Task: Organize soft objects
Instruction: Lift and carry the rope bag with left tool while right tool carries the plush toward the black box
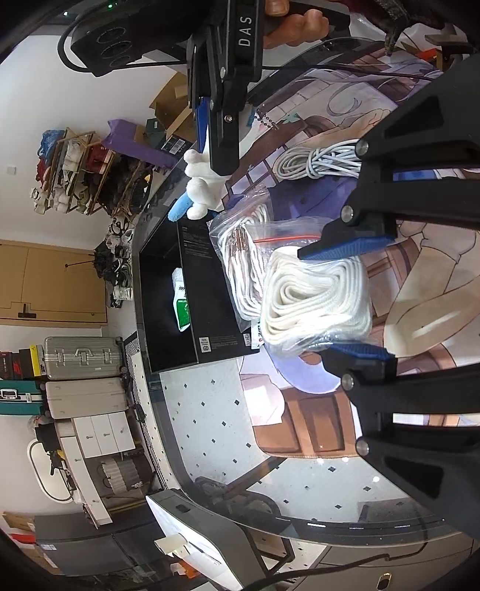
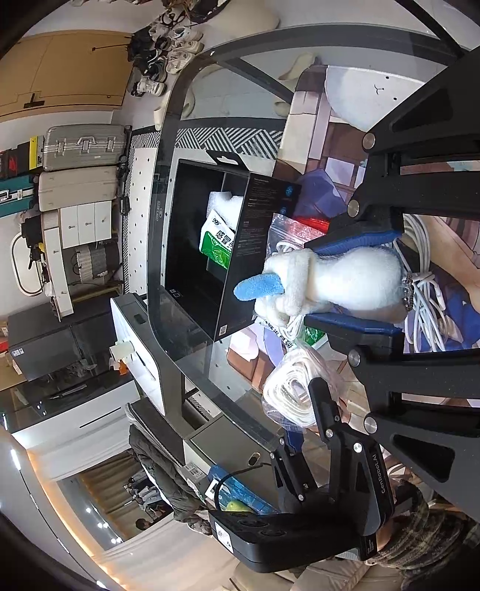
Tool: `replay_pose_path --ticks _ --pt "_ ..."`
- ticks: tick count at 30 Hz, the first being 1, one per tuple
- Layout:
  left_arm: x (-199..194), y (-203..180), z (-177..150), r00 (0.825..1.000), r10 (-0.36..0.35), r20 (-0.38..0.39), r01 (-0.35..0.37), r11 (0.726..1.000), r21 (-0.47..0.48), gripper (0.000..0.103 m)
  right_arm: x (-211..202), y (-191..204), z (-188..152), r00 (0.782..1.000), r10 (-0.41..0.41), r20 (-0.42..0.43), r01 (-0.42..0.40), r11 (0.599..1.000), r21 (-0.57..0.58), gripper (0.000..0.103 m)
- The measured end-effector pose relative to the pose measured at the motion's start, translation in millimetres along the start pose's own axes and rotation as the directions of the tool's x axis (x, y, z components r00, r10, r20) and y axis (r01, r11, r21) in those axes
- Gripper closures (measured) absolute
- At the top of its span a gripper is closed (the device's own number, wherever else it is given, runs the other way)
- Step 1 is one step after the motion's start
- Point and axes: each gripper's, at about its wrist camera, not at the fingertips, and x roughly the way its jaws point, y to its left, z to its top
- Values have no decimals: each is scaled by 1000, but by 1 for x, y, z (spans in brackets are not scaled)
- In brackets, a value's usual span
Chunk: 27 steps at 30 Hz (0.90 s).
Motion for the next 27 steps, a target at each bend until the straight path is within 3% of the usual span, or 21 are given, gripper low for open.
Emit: replay_pose_path --ticks 27 --pt "-1 8 46 998 7 58 -7 1000 13 66 -6 -14 31 999 -17 34 16 1000 11 71"
